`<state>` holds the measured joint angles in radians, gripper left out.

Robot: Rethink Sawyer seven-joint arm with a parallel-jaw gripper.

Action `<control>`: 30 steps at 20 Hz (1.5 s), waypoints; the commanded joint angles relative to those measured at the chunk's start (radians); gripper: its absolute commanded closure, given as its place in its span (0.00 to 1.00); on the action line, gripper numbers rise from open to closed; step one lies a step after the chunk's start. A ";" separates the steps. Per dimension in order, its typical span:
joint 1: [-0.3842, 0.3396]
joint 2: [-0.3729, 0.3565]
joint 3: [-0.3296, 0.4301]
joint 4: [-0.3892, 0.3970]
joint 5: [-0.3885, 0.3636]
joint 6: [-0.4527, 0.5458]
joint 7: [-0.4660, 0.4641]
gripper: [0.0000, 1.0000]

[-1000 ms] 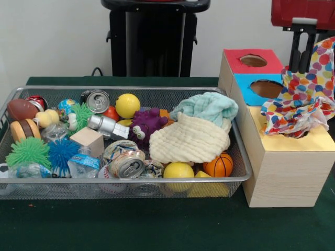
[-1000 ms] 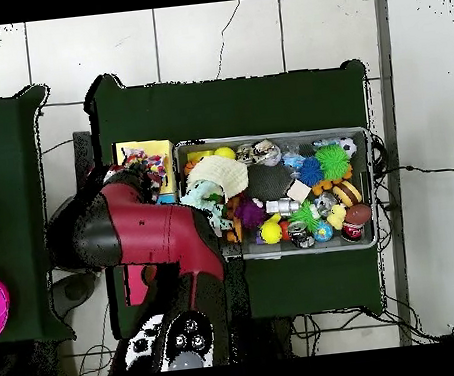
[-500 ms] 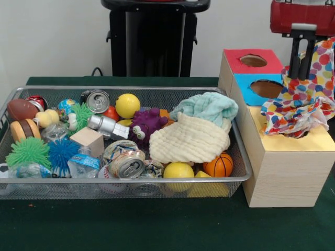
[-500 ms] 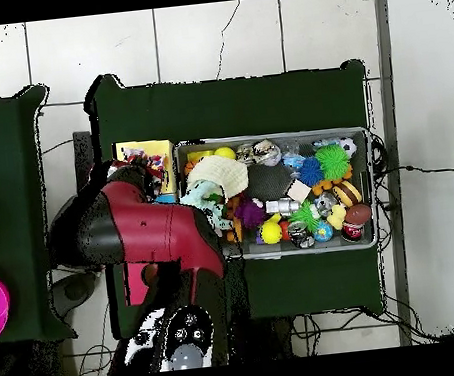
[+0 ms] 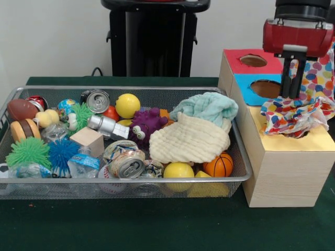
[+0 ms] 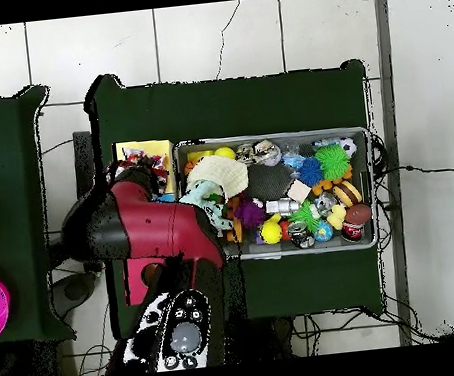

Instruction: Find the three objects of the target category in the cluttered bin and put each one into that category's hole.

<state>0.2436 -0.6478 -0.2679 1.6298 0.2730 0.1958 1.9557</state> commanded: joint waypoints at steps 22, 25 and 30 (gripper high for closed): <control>0.069 0.158 0.015 -0.024 0.121 -0.038 0.241 1.00; 0.083 0.189 -0.013 -0.032 0.124 -0.068 0.235 1.00; 0.072 0.231 -0.024 -0.038 0.114 -0.126 0.217 1.00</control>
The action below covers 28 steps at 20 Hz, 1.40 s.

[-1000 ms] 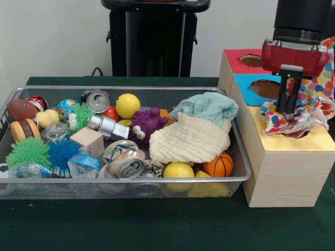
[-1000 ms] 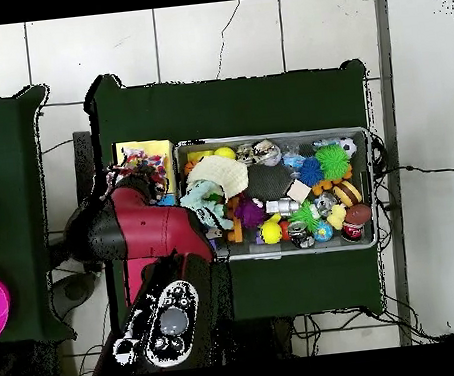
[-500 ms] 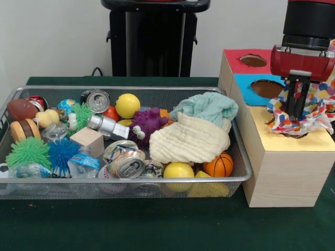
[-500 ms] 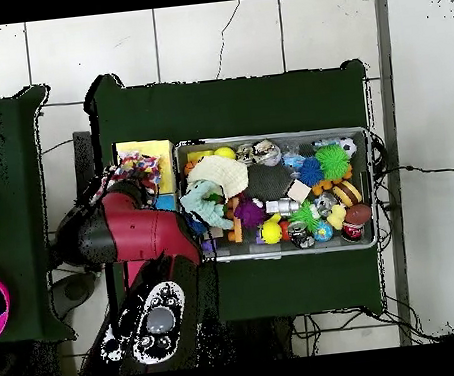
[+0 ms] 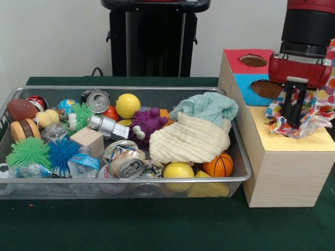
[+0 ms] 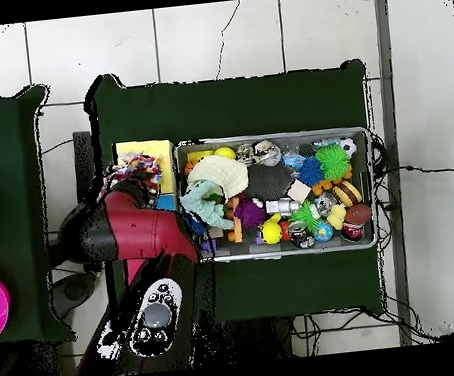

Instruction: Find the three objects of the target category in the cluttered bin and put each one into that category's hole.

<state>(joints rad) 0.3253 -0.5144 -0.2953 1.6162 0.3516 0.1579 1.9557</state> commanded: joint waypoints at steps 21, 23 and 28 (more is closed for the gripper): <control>-0.092 0.366 0.037 -0.135 -0.003 -0.338 0.156 1.00; -0.099 0.366 0.044 -0.133 -0.012 -0.345 0.155 1.00; -0.121 0.326 0.062 -0.107 -0.048 -0.322 0.141 1.00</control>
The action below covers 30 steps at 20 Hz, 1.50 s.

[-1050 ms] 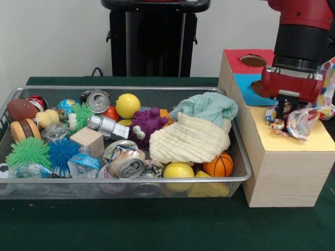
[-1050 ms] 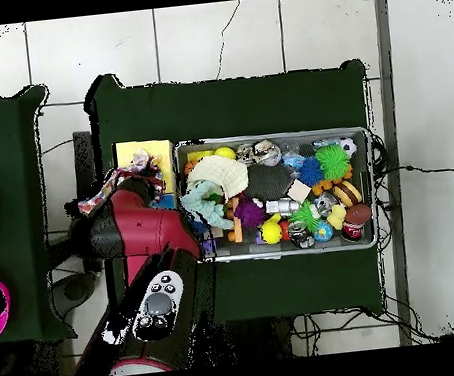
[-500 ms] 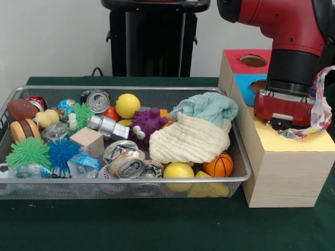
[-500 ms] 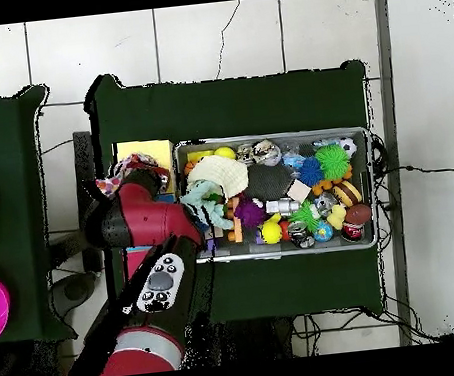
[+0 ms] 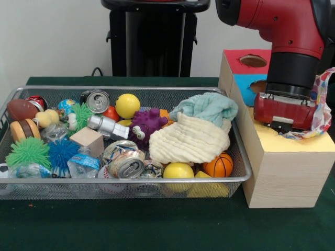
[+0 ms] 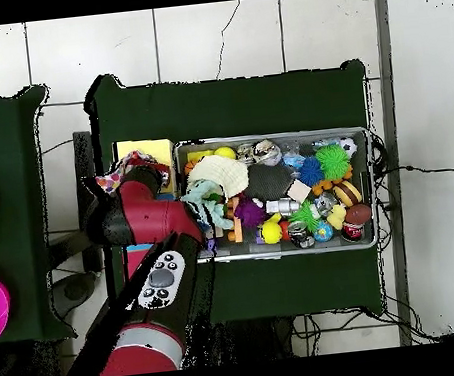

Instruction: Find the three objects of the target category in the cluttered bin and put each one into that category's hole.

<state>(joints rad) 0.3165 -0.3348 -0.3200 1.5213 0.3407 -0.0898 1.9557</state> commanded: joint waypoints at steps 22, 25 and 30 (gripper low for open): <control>-0.142 -0.459 0.067 0.112 -0.130 0.716 0.029 1.00; -0.144 -0.474 0.065 0.106 -0.145 0.745 0.031 1.00; -0.123 -0.531 0.050 0.059 -0.144 0.903 0.076 1.00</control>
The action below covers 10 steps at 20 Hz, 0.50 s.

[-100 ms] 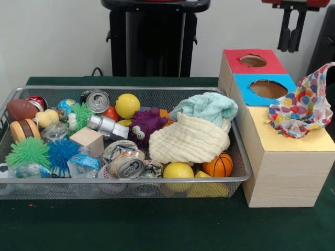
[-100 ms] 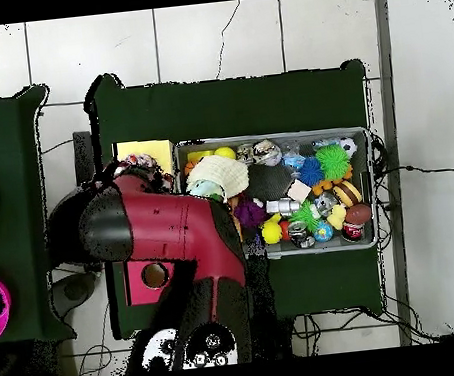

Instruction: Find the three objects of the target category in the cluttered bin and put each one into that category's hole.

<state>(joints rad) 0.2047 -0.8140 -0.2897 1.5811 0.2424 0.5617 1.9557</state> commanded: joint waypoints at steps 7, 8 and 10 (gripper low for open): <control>0.015 -0.039 0.039 -0.024 -0.012 0.259 0.173 1.00; 0.020 -0.038 0.042 -0.028 -0.005 0.262 0.188 1.00; 0.032 -0.029 0.043 -0.042 0.006 0.269 0.216 1.00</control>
<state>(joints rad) 0.2238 -0.8641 -0.2930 1.5582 0.2346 0.7016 1.9557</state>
